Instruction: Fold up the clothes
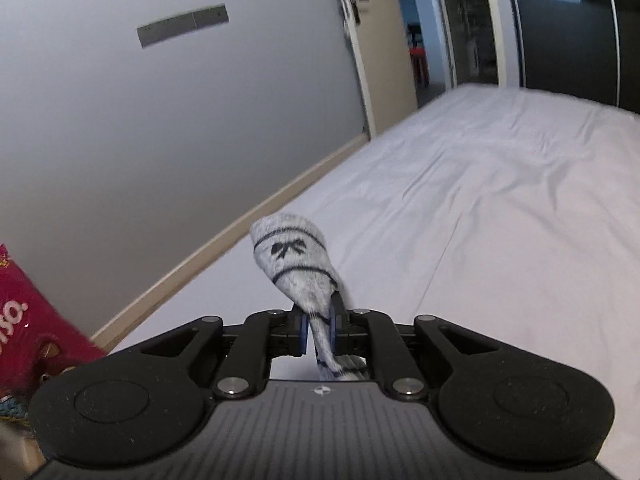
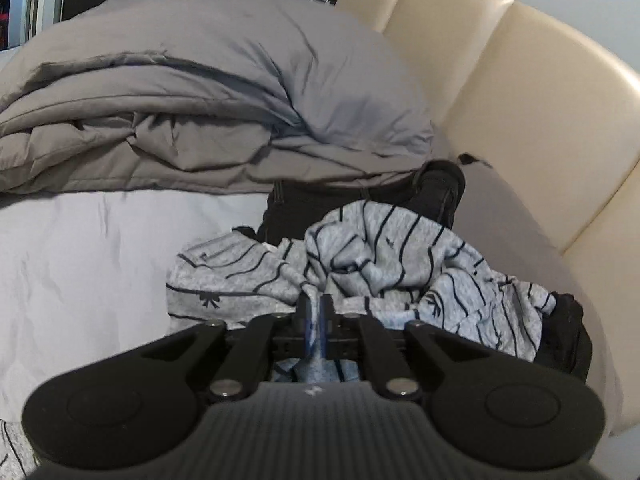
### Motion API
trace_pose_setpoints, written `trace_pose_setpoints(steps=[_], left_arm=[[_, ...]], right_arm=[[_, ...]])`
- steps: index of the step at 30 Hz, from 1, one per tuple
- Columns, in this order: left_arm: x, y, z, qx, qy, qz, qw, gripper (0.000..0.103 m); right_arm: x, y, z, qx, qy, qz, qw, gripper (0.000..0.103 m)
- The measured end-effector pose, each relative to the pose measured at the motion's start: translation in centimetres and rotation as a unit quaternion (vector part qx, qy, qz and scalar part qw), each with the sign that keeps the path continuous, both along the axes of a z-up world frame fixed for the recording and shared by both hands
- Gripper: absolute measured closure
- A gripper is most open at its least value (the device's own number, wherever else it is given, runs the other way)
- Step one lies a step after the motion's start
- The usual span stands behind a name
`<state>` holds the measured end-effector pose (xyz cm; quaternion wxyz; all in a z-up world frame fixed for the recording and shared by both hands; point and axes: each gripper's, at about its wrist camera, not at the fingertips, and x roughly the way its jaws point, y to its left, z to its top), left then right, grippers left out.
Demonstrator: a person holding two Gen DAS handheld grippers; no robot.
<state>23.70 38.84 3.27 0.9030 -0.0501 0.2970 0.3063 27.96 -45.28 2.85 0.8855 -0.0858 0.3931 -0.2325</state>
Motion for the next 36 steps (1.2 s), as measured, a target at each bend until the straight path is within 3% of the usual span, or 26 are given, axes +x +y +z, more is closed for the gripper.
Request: trace_pose_setpoints(steps=[1,2,3,4,5,9,12,16,20,22,26,30,33,36], left_arm=[[-0.1,-0.1,0.2,0.002,0.001,0.002,1.0,0.082],[-0.2,-0.1,0.3,0.004,0.002,0.005,1.0,0.065],[-0.2,-0.2,0.5,0.006,0.002,0.007,1.0,0.046],[-0.3,-0.2,0.7,0.008,0.003,0.01,0.9999,0.041],[-0.4,-0.3,0.8,0.008,0.003,0.01,0.9999,0.041],[1.4,-3.2,0.7,-0.085,-0.018,-0.076,0.9933,0.041],[3.9,-7.1,-0.7,-0.171,-0.008,-0.153,0.9733,0.041],[7.3,-12.2,-3.0,-0.229,0.012,-0.214,0.9494,0.041],[10.9,-15.6,-6.4,-0.252,0.049,-0.256,0.9319,0.041],[11.3,-17.0,-8.0,-0.254,0.066,-0.269,0.9267,0.041],[12.5,-16.7,-10.2,-0.283,0.056,-0.264,0.9206,0.041],[12.8,-15.9,-11.7,-0.314,0.046,-0.264,0.9107,0.058],[13.5,-15.8,-12.3,-0.323,0.043,-0.266,0.9073,0.058],[14.1,-15.7,-12.9,-0.34,0.037,-0.266,0.9015,0.058]], right_arm=[[-0.1,0.3,0.1,-0.001,-0.002,0.004,1.0,0.065],[-0.1,0.6,0.2,-0.005,-0.006,0.007,1.0,0.053],[-0.2,1.0,0.4,-0.011,-0.016,0.014,1.0,0.045],[-0.3,1.5,0.6,-0.012,-0.028,0.024,0.999,0.045],[-0.2,2.1,0.8,-0.009,-0.034,0.034,0.999,0.045],[0.7,4.9,1.0,0.027,-0.063,0.077,0.995,0.045],[2.4,8.0,0.1,0.074,-0.065,0.124,0.987,0.045],[5.6,12.7,-1.9,0.118,-0.054,0.185,0.974,0.045],[9.4,17.1,-3.9,0.165,-0.049,0.233,0.957,0.045],[11.2,19.1,-4.6,0.189,-0.05,0.248,0.949,0.045],[14.8,22.4,-5.7,0.223,-0.06,0.264,0.936,0.045],[18.4,22.9,-7.1,0.249,-0.071,0.248,0.934,0.047],[20.3,22.3,-8.6,0.285,-0.076,0.219,0.93,0.059],[21.3,22.0,-9.9,0.332,-0.085,0.216,0.914,0.058]])
